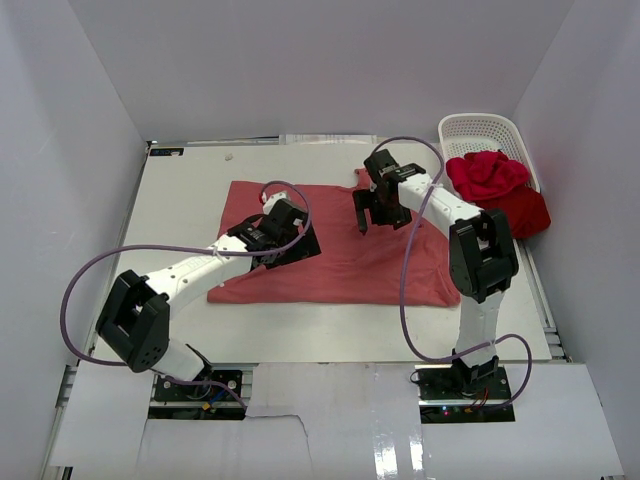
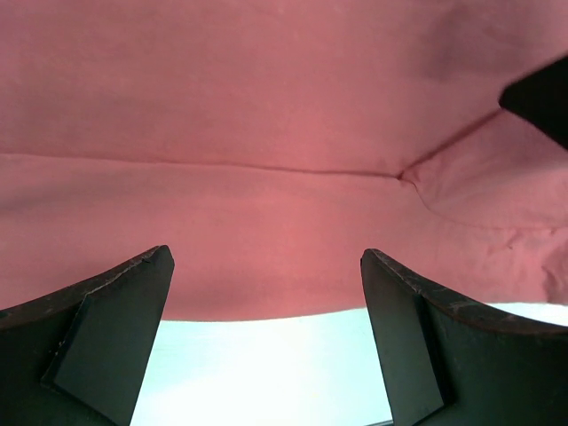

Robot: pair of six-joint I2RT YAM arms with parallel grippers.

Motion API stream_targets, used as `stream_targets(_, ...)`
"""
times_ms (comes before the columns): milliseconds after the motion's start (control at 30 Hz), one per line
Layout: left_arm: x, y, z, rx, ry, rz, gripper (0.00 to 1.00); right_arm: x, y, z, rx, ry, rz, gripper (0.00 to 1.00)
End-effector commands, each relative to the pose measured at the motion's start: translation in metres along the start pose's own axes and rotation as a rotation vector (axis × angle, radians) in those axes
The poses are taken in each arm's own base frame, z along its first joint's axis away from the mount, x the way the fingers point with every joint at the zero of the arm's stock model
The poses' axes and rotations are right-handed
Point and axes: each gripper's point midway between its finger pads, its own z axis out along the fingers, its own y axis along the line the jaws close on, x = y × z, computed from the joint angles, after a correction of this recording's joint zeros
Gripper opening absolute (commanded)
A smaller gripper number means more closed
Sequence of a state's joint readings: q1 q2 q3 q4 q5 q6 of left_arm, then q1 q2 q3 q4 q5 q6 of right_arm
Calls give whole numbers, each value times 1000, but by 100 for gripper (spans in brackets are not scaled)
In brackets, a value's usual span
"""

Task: Fold and stack the t-shirts
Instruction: Fold the flattened tshirt in 1/3 of the way

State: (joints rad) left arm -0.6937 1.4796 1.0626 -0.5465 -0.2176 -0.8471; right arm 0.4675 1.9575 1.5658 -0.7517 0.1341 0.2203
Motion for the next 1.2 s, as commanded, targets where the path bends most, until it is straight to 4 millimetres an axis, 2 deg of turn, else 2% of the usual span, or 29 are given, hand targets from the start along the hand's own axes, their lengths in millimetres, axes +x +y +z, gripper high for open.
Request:
stream_targets(0, 0, -19, -7, 62, -4, -5, 98, -10, 8, -3, -39, 1, -35, 92)
stream_targets(133, 8, -24, -4, 62, 12, 15, 98, 2, 7, 5, -37, 46, -40, 90)
stream_targets(300, 11, -25, 2, 53, 24, 25, 98, 31, 5, 11, -29, 111, -54, 86)
stream_targets(400, 10, -27, 3, 54, 21, 27, 98, 38, 7, 6, -35, 98, -55, 84)
stream_targets(667, 14, -25, 6, 43, 28, 31, 98, 77, 4, -15, -37, 100, -49, 84)
stream_targets(833, 17, -26, 9, 37, 34, 38, 98, 89, 5, -31, -52, 69, -44, 84)
stream_targets(900, 17, -26, 9, 36, 34, 38, 98, 99, 5, -32, -62, 82, -42, 84)
stream_targets(1000, 18, -28, 9, 38, 36, 40, 98, 99, 4, -32, -60, 71, -40, 84)
stream_targets(1167, 20, -29, 10, 40, 40, 46, 98, 80, 1, -26, -28, 24, -57, 80)
